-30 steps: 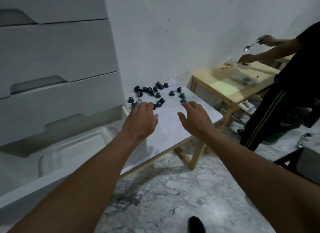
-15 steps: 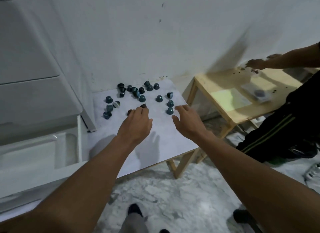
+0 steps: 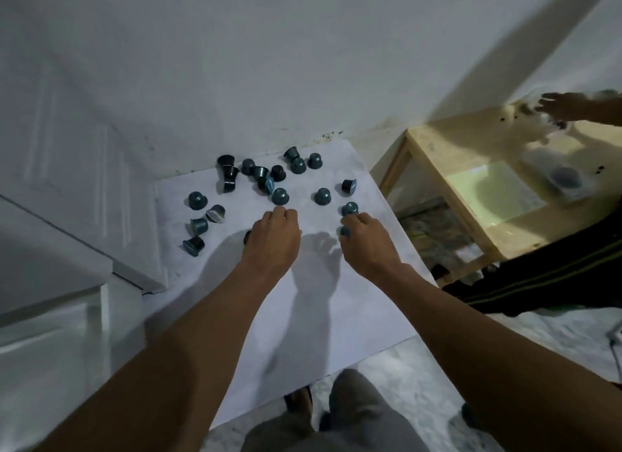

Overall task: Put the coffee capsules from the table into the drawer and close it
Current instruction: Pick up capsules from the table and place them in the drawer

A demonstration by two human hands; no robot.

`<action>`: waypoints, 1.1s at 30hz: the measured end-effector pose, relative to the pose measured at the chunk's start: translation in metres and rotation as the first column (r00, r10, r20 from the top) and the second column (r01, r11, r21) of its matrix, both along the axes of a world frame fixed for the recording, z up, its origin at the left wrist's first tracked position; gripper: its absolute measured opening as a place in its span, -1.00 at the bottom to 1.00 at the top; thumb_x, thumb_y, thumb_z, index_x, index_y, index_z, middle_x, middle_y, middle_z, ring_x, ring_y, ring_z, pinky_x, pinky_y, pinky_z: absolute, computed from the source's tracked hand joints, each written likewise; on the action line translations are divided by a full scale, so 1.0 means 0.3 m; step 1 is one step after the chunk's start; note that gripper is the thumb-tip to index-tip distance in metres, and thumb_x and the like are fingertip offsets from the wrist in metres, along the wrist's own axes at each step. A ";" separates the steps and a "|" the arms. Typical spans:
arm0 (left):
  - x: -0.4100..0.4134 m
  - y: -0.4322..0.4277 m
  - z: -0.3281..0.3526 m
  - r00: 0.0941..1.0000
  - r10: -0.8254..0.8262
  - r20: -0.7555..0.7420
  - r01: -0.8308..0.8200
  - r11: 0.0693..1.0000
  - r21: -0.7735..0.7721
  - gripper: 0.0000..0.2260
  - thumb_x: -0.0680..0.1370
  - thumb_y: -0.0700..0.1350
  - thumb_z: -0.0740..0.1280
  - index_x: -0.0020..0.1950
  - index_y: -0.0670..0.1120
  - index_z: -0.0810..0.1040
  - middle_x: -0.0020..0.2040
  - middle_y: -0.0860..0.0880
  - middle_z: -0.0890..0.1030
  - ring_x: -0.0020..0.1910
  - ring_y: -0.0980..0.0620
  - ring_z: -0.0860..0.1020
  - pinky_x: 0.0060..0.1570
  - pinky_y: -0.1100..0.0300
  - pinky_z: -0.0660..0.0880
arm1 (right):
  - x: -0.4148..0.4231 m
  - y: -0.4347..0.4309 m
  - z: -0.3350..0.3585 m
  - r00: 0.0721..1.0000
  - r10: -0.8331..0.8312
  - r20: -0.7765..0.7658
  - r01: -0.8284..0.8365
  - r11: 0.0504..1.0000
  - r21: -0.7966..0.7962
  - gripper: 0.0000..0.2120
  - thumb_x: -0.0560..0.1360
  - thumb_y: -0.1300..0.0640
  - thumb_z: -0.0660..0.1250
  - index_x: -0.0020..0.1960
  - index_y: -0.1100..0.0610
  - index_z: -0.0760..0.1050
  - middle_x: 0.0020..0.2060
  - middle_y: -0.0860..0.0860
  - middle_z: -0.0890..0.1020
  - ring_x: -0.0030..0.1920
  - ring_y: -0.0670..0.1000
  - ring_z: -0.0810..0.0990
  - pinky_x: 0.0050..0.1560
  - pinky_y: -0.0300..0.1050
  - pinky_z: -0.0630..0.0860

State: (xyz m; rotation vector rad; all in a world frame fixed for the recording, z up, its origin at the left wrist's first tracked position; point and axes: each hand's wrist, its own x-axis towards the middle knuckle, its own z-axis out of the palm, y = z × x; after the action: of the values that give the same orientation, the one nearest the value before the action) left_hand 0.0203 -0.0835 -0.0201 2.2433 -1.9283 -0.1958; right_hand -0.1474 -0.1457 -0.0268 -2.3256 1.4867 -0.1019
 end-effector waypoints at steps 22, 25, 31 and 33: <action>0.013 -0.213 -0.173 0.998 -0.066 -0.002 0.065 0.973 0.222 -0.82 0.51 -0.22 0.38 0.06 -0.13 0.45 0.02 -0.10 0.53 0.02 -0.08 0.50 -0.15 0.13 0.45 | 0.062 -0.173 -0.152 0.995 0.074 -0.063 -0.065 0.989 0.130 -0.77 0.60 0.18 0.16 0.10 0.25 0.54 0.16 0.20 0.51 0.07 0.15 0.47 0.08 -0.06 0.48; 0.008 -0.207 -0.168 0.998 -0.029 -0.053 0.039 0.978 0.204 -0.82 0.53 -0.25 0.33 0.11 -0.13 0.45 0.04 -0.12 0.51 -0.01 -0.13 0.52 -0.15 0.09 0.47 | 0.058 -0.173 -0.141 0.995 0.071 -0.073 -0.058 0.985 0.161 -0.81 0.58 0.18 0.20 0.08 0.24 0.53 0.09 0.16 0.52 -0.05 0.10 0.47 -0.03 -0.07 0.51; 0.005 -0.185 -0.130 0.963 0.094 -0.253 -0.051 0.984 0.169 -0.85 0.48 -0.30 0.27 0.01 -0.12 0.46 -0.05 -0.13 0.47 -0.14 -0.18 0.52 -0.16 -0.02 0.51 | 0.051 -0.152 -0.090 0.997 0.031 -0.073 -0.016 0.980 0.199 -0.73 0.58 0.16 0.22 0.26 0.15 0.49 0.23 0.16 0.50 0.11 0.18 0.53 0.12 -0.02 0.51; 0.002 -0.182 -0.118 0.956 0.116 -0.270 -0.077 0.986 0.148 -0.89 0.47 -0.28 0.26 -0.05 -0.11 0.45 -0.12 -0.13 0.50 -0.16 -0.18 0.52 -0.24 0.00 0.47 | 0.052 -0.135 -0.079 0.999 0.027 -0.047 -0.016 0.976 0.218 -0.68 0.60 0.16 0.19 0.33 0.07 0.48 0.35 0.17 0.40 0.24 0.22 0.48 0.24 0.01 0.45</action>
State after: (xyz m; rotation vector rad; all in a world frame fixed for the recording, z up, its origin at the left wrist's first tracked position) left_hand 0.0208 -0.1380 -0.0556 2.2432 -1.7009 -0.6117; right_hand -0.1318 -0.1863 -0.0505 -2.1819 1.4185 0.1200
